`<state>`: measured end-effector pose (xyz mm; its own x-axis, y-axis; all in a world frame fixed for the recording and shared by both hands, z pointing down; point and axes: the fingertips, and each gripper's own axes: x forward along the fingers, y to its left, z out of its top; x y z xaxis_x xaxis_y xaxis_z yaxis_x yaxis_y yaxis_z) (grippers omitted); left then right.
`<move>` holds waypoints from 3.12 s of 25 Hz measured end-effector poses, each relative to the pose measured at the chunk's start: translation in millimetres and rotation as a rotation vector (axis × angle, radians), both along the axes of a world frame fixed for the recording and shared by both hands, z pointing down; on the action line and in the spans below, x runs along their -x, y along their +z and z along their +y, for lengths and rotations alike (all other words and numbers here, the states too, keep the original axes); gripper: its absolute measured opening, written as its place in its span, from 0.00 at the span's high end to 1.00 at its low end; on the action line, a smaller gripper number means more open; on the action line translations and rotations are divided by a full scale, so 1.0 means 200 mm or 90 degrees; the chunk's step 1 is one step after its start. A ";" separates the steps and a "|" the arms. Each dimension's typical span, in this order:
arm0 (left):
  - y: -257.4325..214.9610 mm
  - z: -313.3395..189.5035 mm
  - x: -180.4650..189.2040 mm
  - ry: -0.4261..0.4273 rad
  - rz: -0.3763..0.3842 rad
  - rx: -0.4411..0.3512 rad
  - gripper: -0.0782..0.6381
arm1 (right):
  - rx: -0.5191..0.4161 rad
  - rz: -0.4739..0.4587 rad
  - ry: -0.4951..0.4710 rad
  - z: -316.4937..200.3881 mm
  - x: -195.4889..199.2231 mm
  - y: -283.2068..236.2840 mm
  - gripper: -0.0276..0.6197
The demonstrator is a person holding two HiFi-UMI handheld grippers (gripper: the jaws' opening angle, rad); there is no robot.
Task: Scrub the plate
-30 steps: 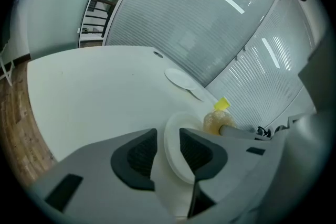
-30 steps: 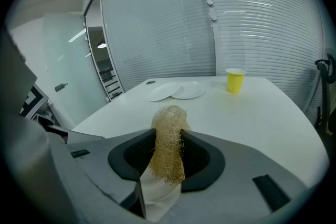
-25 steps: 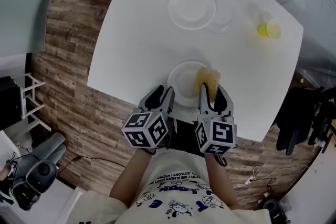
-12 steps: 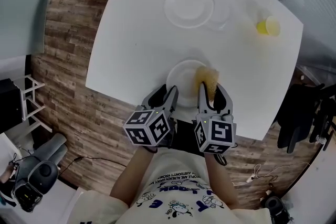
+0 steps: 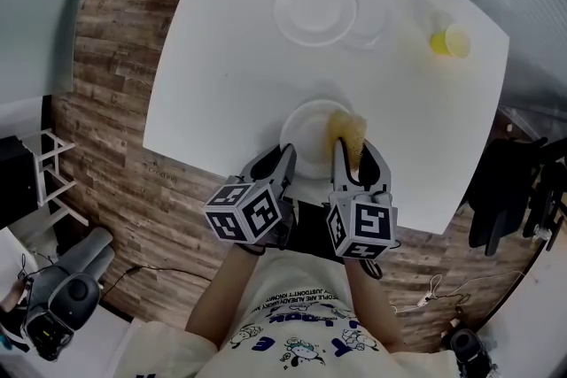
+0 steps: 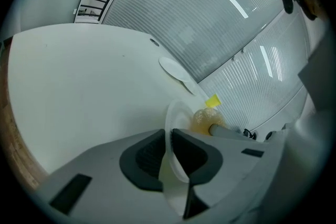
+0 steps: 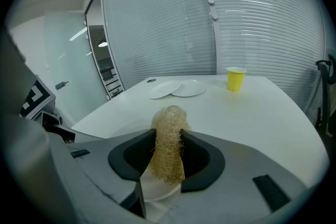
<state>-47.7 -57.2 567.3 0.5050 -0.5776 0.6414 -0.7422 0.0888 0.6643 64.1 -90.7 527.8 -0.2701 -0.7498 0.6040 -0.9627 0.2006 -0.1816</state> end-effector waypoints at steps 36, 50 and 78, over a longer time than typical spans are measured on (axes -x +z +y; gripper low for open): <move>-0.42 -0.15 -0.14 -0.088 0.328 -0.084 0.84 | -0.116 0.045 0.047 -0.14 -0.28 -0.54 0.76; -0.61 -0.19 -0.24 -0.067 0.370 -0.126 0.84 | -0.152 0.076 -0.004 -0.26 -0.19 -0.68 0.76; -0.69 -0.27 -0.14 -0.118 0.382 -0.157 0.84 | -0.159 0.045 -0.149 -0.14 0.17 -0.72 0.76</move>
<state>-20.1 -111.4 429.1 0.6108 -0.7829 0.1180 -0.2248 -0.0286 0.9740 30.6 -118.9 383.1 -0.4164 -0.7996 0.4327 -0.8937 0.4474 -0.0333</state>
